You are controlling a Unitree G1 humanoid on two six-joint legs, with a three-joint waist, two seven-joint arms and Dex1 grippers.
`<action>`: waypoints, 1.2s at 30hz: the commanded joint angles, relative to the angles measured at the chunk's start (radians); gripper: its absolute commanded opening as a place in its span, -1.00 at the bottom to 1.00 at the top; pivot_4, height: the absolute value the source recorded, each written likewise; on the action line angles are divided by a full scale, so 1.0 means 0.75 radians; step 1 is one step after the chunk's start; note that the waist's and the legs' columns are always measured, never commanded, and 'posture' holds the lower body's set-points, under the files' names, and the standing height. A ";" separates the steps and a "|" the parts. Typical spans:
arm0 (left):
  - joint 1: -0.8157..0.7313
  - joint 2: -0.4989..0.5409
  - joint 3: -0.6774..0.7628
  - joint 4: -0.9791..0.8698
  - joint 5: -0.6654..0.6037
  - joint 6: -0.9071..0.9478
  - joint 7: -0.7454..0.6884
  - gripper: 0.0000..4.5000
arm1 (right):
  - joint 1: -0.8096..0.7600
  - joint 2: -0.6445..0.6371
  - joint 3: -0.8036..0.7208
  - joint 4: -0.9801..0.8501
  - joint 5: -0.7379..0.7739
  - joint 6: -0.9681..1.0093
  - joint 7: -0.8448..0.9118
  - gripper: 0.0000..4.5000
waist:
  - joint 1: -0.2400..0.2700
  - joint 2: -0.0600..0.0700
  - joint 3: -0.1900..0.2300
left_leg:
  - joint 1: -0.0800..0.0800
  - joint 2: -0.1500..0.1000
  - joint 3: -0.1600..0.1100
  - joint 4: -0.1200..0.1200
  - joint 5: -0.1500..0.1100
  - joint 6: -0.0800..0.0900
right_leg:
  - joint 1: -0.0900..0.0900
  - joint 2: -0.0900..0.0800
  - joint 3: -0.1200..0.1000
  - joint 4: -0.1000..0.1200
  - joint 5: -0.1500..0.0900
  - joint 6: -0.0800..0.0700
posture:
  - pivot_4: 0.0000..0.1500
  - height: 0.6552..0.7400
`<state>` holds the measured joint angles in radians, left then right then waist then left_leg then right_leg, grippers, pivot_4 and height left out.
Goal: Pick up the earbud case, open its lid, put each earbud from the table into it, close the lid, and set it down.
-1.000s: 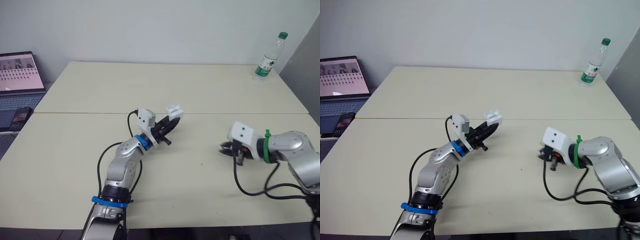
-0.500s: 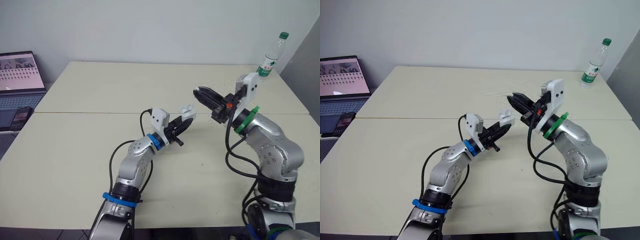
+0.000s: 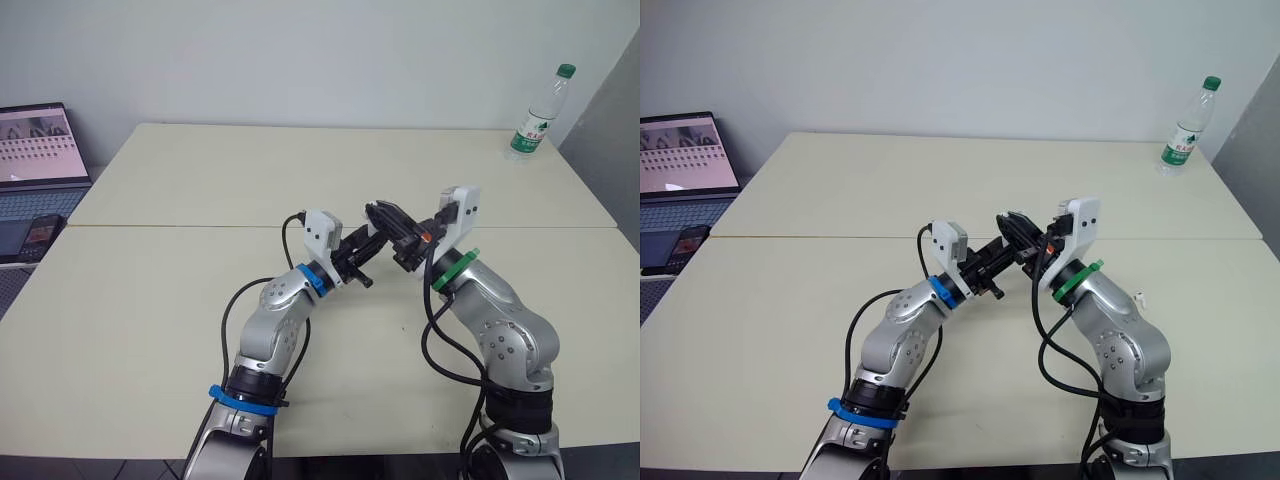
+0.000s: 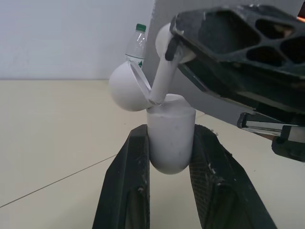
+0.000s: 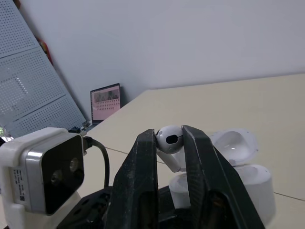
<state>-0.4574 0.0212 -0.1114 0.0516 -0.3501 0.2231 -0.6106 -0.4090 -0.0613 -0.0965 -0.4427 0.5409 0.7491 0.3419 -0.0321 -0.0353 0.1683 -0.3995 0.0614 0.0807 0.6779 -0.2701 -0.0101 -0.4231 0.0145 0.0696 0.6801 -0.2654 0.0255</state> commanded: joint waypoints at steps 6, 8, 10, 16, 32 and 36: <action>-0.031 -0.013 0.000 -0.041 -0.009 -0.049 -0.002 -0.67 | 0.015 -0.021 -0.007 -0.072 0.077 -0.020 -0.048 -0.83 | 0.000 0.000 0.000 | 0.000 0.000 0.000 0.000 0.000 0.000 | 0.000 0.000 0.000 0.000 0.000 0.000 | 1.00 0.91; -0.038 -0.018 0.002 -0.037 -0.012 -0.048 0.000 -0.67 | 0.026 -0.041 -0.005 -0.070 0.078 -0.021 -0.044 -0.83 | 0.000 0.000 0.000 | 0.000 0.000 0.000 0.000 0.000 0.000 | 0.000 0.000 0.000 0.000 0.000 0.000 | 1.00 0.91; -0.041 -0.021 0.002 -0.035 -0.013 -0.049 0.000 -0.67 | 0.032 -0.056 -0.001 -0.071 0.086 -0.019 -0.042 -0.83 | 0.000 0.000 0.000 | 0.000 0.000 0.000 0.000 0.000 0.000 | 0.000 0.000 0.000 0.000 0.000 0.000 | 1.00 0.91; -0.031 -0.026 -0.017 -0.048 -0.005 -0.054 -0.005 -0.67 | 0.053 -0.082 0.024 -0.076 0.105 -0.016 -0.050 -0.83 | 0.000 0.000 0.000 | 0.000 0.000 0.000 0.000 0.000 0.000 | 0.000 0.000 0.000 0.000 0.000 0.000 | 1.00 0.91; -0.006 0.018 -0.020 -0.054 0.014 -0.069 -0.028 -0.67 | -0.110 -0.426 -0.124 -0.086 0.262 0.107 0.055 0.87 | 0.000 0.000 0.000 | -0.001 -0.001 0.001 0.000 0.000 0.000 | 0.000 0.000 0.000 -0.001 0.000 0.000 | 1.00 0.91; 0.008 0.058 -0.006 -0.065 0.021 -0.078 -0.034 -0.67 | -0.101 -0.822 -0.119 0.074 0.197 0.188 0.280 0.87 | 0.000 -0.001 0.000 | -0.001 0.000 0.000 -0.001 0.000 0.000 | 0.001 -0.001 0.001 -0.003 0.000 0.000 | 1.00 0.91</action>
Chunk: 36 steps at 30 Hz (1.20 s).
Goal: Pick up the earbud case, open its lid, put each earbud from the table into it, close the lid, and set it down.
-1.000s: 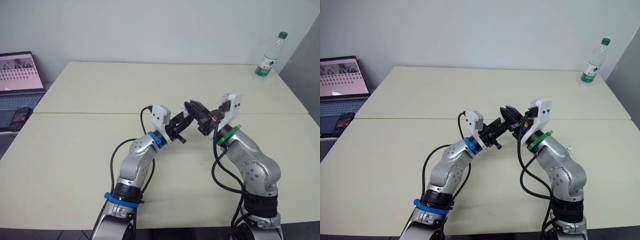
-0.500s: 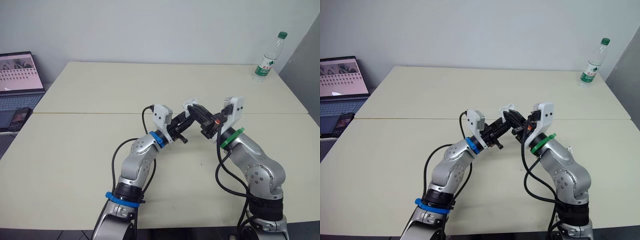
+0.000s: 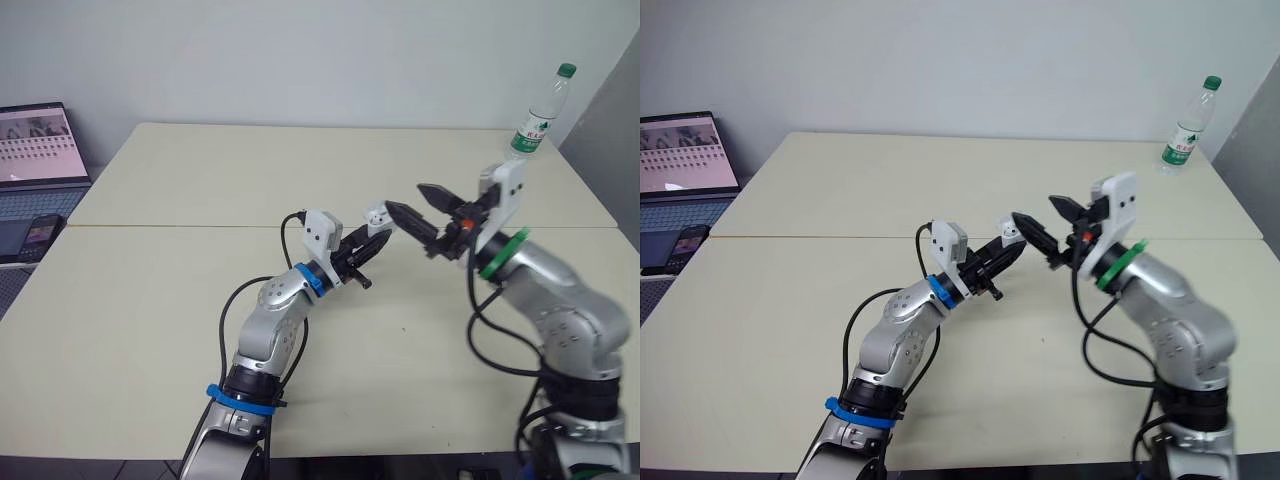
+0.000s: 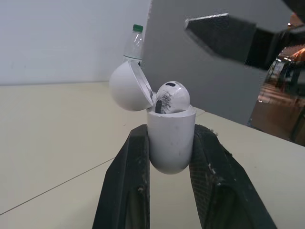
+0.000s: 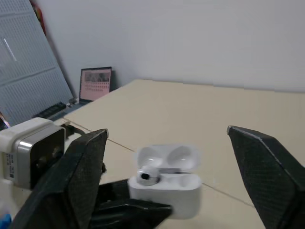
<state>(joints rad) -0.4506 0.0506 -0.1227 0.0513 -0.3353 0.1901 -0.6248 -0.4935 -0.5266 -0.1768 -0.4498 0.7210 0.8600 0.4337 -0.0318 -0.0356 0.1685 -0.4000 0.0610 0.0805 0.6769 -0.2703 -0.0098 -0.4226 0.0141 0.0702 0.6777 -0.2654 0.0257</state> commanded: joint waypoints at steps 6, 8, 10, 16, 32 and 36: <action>0.029 0.118 -0.001 -0.089 0.046 -0.067 -0.037 -0.67 | -0.054 -0.784 0.312 0.328 -0.196 0.366 0.434 0.87 | -0.001 0.001 0.001 | 0.000 0.000 0.001 -0.001 0.000 0.000 | 0.000 -0.001 0.002 -0.003 0.000 0.000 | 1.00 0.91; 0.035 0.126 0.004 -0.095 0.039 -0.064 -0.037 -0.67 | -0.128 -0.854 0.430 0.386 -0.232 0.444 0.505 0.87 | -0.005 0.001 0.001 | 0.001 0.001 0.003 -0.001 0.000 0.000 | -0.001 -0.001 0.002 -0.002 0.000 0.000 | 1.00 0.91; 0.041 0.134 0.000 -0.096 0.049 -0.072 -0.037 -0.67 | -0.214 -0.824 0.497 0.496 -0.278 0.505 0.498 0.87 | -0.010 0.001 0.001 | 0.002 0.002 0.003 -0.001 0.000 0.000 | -0.002 0.000 0.003 -0.001 0.000 0.000 | 1.00 0.91; 0.072 0.127 -0.008 -0.118 0.065 -0.078 -0.014 -0.67 | -0.393 -0.617 0.524 0.808 -0.355 0.721 0.402 0.87 | -0.004 0.001 0.001 | 0.000 0.001 0.002 0.000 0.000 0.000 | -0.002 0.000 0.003 0.000 0.000 0.000 | 1.00 0.91; 0.129 0.110 -0.024 -0.167 0.076 -0.067 0.034 -0.67 | -0.534 -0.418 0.472 1.163 -0.549 0.709 0.223 0.87 | 0.000 0.001 0.001 | -0.001 0.000 0.003 0.000 0.000 0.000 | -0.003 -0.002 0.002 0.000 0.000 0.000 | 1.00 0.91; 0.134 0.109 -0.026 -0.166 0.076 -0.067 0.035 -0.67 | -0.548 -0.421 0.499 1.161 -0.566 0.669 0.261 0.87 | 0.000 0.001 0.001 | -0.001 0.000 0.003 0.000 0.000 0.000 | -0.003 -0.002 0.002 0.000 0.000 0.000 | 1.00 0.91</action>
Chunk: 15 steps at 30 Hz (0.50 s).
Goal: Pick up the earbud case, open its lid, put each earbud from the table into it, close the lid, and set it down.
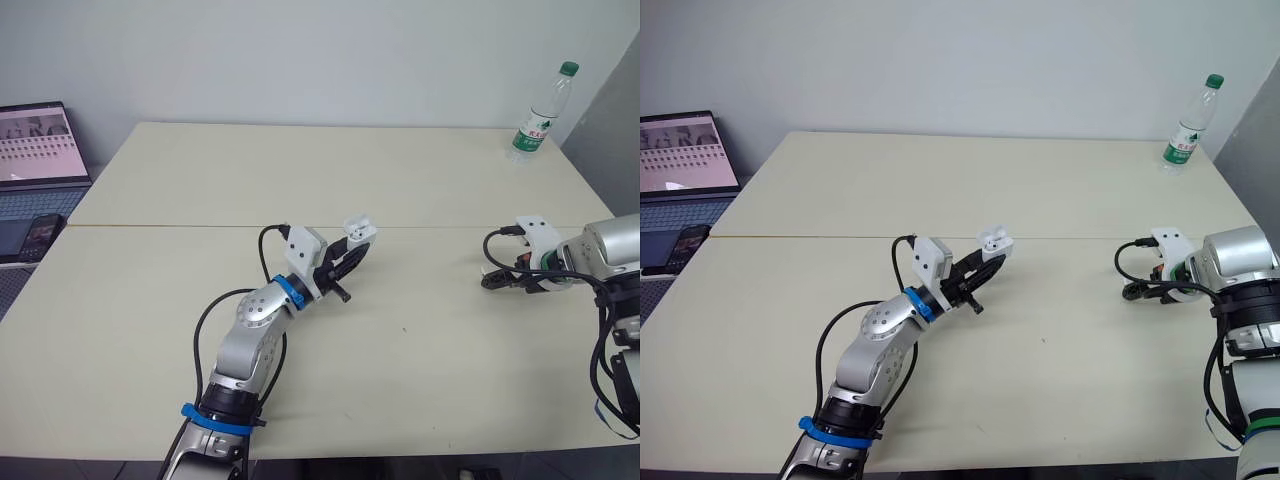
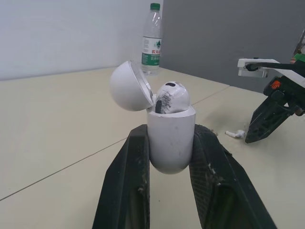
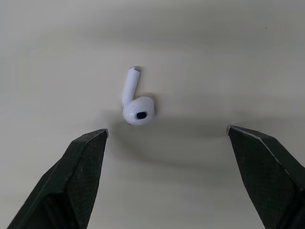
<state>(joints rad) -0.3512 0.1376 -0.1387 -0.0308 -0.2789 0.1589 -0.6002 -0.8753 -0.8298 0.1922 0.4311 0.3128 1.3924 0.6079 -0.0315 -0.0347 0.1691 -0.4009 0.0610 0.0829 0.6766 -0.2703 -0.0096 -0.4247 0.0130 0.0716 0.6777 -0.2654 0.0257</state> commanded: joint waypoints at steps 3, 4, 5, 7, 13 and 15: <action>0.004 -0.005 -0.003 -0.051 0.001 -0.028 0.002 -0.67 | -0.023 -0.032 0.056 -0.058 -0.037 -0.117 0.100 0.87 | 0.000 0.000 0.000 | 0.000 0.001 0.000 0.000 0.000 0.000 | 0.000 0.001 0.000 0.000 0.000 0.000 | 1.00 0.91; 0.006 -0.005 -0.002 -0.050 0.001 -0.027 0.003 -0.67 | -0.017 -0.039 0.076 -0.073 -0.042 -0.135 0.124 0.87 | -0.001 0.000 0.000 | 0.000 0.000 0.000 0.000 0.000 0.000 | 0.000 0.001 0.000 0.000 0.000 0.000 | 1.00 0.91; 0.007 -0.005 -0.002 -0.050 0.001 -0.027 0.004 -0.67 | -0.014 -0.043 0.087 -0.080 -0.046 -0.144 0.140 0.87 | -0.001 0.000 0.000 | 0.000 0.000 0.000 0.000 0.000 0.000 | 0.000 0.001 0.000 0.000 0.000 0.000 | 1.00 0.91; 0.006 -0.005 -0.001 -0.043 0.004 -0.030 0.004 -0.67 | -0.004 -0.041 0.098 -0.086 -0.057 -0.169 0.157 0.87 | -0.001 0.000 0.000 | 0.000 0.001 0.000 0.000 0.000 0.000 | 0.000 0.001 0.000 0.000 0.000 0.000 | 1.00 0.91; 0.019 -0.010 -0.004 -0.057 0.003 -0.021 0.012 -0.67 | 0.029 -0.052 0.142 -0.121 -0.092 -0.272 0.243 0.87 | 0.000 0.000 0.000 | 0.000 0.000 0.000 0.000 0.000 0.000 | 0.000 0.000 0.000 0.000 0.000 0.000 | 1.00 0.91; 0.020 -0.010 -0.004 -0.059 0.002 -0.019 0.013 -0.67 | 0.046 -0.062 0.159 -0.135 -0.109 -0.293 0.270 0.80 | 0.000 0.000 0.000 | 0.000 0.001 0.000 0.000 0.000 0.000 | 0.000 0.000 0.000 0.000 0.000 0.000 | 1.00 0.91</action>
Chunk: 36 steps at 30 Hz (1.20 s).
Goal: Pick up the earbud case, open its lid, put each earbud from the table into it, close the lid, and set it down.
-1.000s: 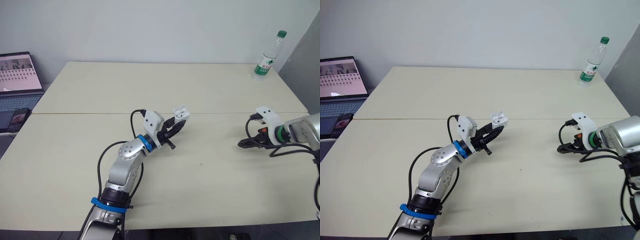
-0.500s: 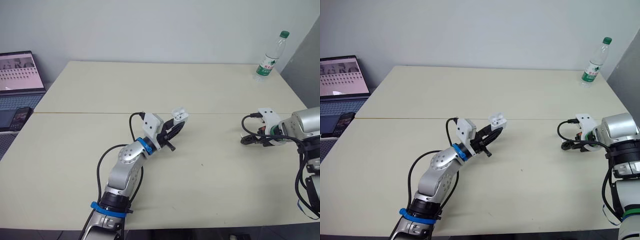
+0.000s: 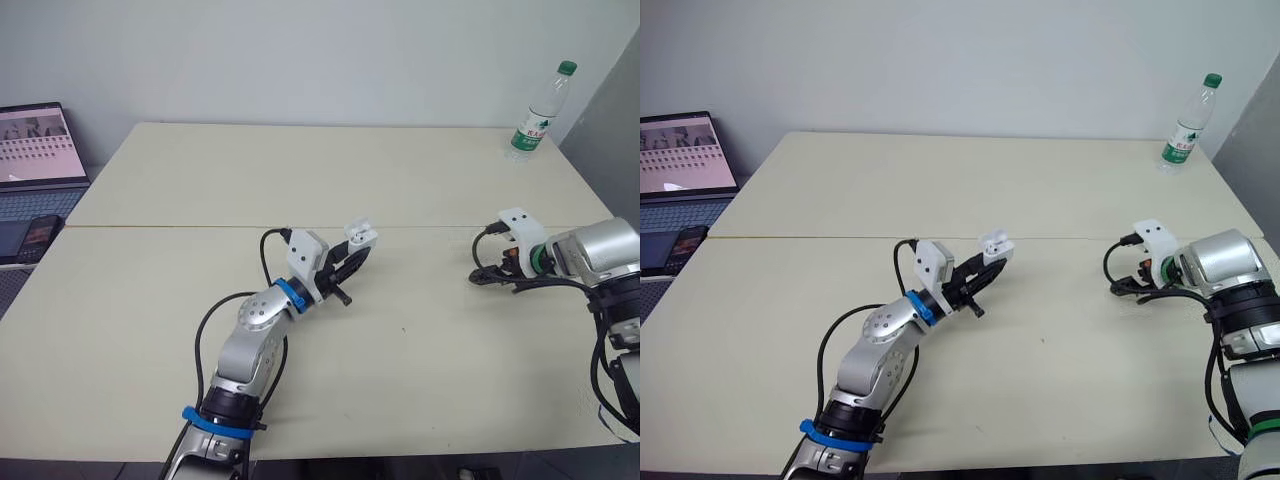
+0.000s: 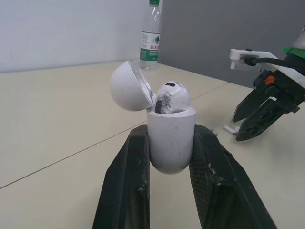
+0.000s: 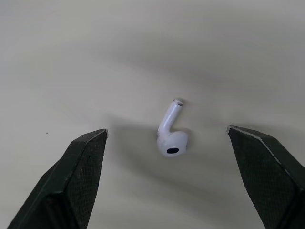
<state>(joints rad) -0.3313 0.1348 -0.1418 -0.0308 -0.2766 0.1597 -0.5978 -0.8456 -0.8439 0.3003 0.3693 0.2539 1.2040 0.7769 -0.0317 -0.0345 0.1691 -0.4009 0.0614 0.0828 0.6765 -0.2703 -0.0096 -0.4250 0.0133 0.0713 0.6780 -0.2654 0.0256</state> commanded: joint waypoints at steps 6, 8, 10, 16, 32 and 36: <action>-0.001 -0.006 0.000 -0.063 0.001 -0.017 0.013 -0.67 | 0.054 -0.056 0.024 -0.103 -0.066 -0.109 0.093 -0.05 | 0.000 0.000 0.000 | 0.000 0.000 0.000 0.000 0.000 0.000 | 0.000 0.000 0.000 0.000 0.000 0.000 | 1.00 0.91; -0.001 -0.005 0.000 -0.063 0.001 -0.016 0.013 -0.67 | 0.073 -0.063 0.027 -0.130 -0.078 -0.131 0.108 -0.37 | -0.001 0.000 0.000 | 0.001 0.000 0.000 0.000 0.000 0.000 | 0.000 0.000 0.000 0.000 0.000 0.000 | 1.00 0.91; -0.002 -0.005 -0.001 -0.063 0.001 -0.016 0.012 -0.67 | 0.087 -0.067 0.022 -0.152 -0.082 -0.129 0.116 -0.70 | -0.001 0.000 0.000 | 0.001 0.000 0.000 0.000 0.000 0.000 | 0.000 0.000 0.000 0.000 0.000 0.000 | 1.00 0.91; -0.009 -0.007 -0.002 -0.055 0.000 -0.014 0.011 -0.67 | 0.107 -0.073 -0.025 -0.182 -0.086 -0.109 0.103 -0.82 | 0.000 0.000 0.000 | 0.001 0.000 0.000 0.000 0.000 0.000 | 0.000 0.000 0.000 0.000 0.000 0.000 | 1.00 0.91; 0.022 -0.011 -0.018 -0.061 -0.005 -0.008 -0.007 -0.67 | 0.725 0.372 -1.126 -0.792 0.637 0.547 -1.070 -0.82 | 0.002 -0.004 -0.002 | 0.001 -0.001 -0.005 0.000 0.000 0.000 | 0.005 -0.001 0.000 0.000 -0.001 0.002 | 1.00 0.91; -0.002 -0.013 -0.018 -0.041 -0.005 -0.009 -0.022 -0.67 | 0.788 0.670 -1.348 -0.954 0.937 0.547 -1.694 -0.82 | 0.000 -0.005 -0.004 | 0.001 0.001 -0.008 0.001 0.000 -0.001 | 0.006 0.001 -0.001 0.001 -0.004 0.007 | 1.00 0.91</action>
<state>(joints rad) -0.3094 0.1309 -0.1506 -0.0403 -0.2731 0.1676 -0.6046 -0.2854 -0.3678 -0.6654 -0.3431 0.8728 1.5800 -0.3092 -0.0314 -0.0385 0.1662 -0.3998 0.0618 0.0765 0.6775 -0.2700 -0.0100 -0.4205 0.0138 0.0704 0.6787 -0.2684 0.0308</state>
